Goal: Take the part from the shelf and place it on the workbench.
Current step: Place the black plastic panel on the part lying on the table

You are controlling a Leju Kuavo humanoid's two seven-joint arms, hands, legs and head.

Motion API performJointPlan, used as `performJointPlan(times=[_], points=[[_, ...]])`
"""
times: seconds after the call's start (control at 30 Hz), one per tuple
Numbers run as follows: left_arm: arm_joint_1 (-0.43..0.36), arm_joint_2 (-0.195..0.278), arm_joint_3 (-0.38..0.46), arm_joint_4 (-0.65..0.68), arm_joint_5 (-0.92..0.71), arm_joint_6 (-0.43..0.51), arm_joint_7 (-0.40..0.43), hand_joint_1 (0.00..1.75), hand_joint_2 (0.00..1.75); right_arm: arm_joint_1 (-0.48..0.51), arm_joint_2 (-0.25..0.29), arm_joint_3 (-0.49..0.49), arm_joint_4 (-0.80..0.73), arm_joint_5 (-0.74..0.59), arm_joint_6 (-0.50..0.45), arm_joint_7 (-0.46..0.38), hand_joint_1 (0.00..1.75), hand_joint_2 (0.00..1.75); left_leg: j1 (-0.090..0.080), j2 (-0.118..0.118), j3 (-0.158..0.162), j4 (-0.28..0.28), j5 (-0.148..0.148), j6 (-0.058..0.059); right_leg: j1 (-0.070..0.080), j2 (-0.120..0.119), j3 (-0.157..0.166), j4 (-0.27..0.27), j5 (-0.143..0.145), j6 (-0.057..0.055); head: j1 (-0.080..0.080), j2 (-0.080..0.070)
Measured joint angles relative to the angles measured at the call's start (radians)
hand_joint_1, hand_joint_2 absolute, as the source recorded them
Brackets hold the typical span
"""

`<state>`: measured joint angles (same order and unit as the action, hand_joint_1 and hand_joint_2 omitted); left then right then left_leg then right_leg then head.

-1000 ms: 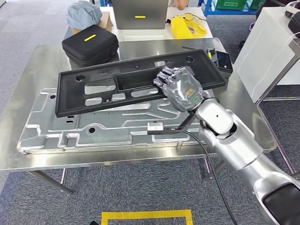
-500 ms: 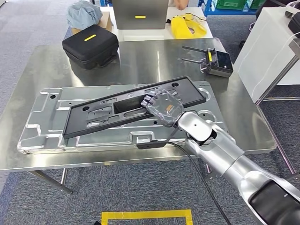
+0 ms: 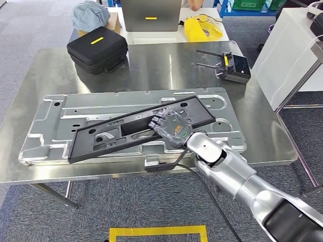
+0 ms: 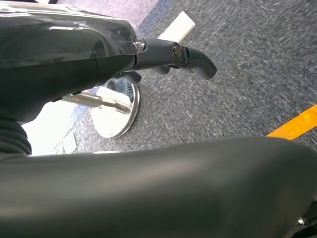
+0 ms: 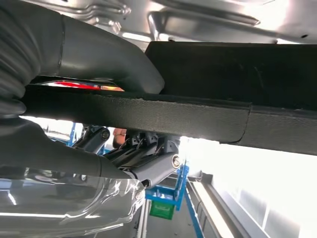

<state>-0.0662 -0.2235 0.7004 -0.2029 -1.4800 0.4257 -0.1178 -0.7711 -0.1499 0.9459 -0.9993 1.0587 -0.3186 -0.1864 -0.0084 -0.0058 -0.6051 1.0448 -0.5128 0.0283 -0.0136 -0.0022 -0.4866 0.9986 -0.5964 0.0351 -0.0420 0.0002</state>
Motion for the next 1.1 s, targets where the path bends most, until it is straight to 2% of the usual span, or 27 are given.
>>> performJointPlan(times=[0.43,0.57,0.67,0.8,1.1], points=[[0.005,-0.001,-0.020,0.000,-0.017,0.050,-0.043,0.00,1.75,0.044,0.003,0.003,0.006,0.010,-0.028,0.007,1.75,1.75,0.000,0.000,0.000,0.000,0.000,0.000,0.000,0.000,0.000,0.000,0.000,0.000,0.000,0.000],[0.006,-0.001,-0.021,0.000,-0.020,0.073,-0.044,0.00,1.75,0.052,0.002,0.002,0.007,0.012,-0.032,0.007,0.00,0.00,0.000,0.000,0.000,0.000,0.000,0.000,0.000,0.000,0.000,0.000,0.000,0.000,0.000,0.000],[0.008,-0.001,-0.022,0.000,-0.020,0.085,-0.040,0.00,1.75,0.058,-0.003,0.002,0.006,0.014,-0.033,0.007,0.00,0.00,0.000,0.000,0.000,0.000,0.000,0.000,0.000,0.000,0.000,0.000,0.000,0.000,0.000,0.000],[0.008,-0.002,-0.022,0.000,-0.019,0.086,-0.042,0.00,0.00,0.063,-0.010,0.002,0.005,0.015,-0.033,0.007,0.00,0.00,0.000,0.000,0.000,0.000,0.000,0.000,0.000,0.000,0.000,0.000,0.000,0.000,0.000,0.000],[0.009,-0.003,-0.026,0.000,-0.020,0.077,-0.036,0.00,0.00,0.077,-0.016,0.002,-0.002,0.015,-0.031,0.007,0.00,0.00,0.000,0.000,0.001,0.000,0.000,0.000,0.000,0.000,0.000,0.000,0.000,0.000,0.000,0.000]])
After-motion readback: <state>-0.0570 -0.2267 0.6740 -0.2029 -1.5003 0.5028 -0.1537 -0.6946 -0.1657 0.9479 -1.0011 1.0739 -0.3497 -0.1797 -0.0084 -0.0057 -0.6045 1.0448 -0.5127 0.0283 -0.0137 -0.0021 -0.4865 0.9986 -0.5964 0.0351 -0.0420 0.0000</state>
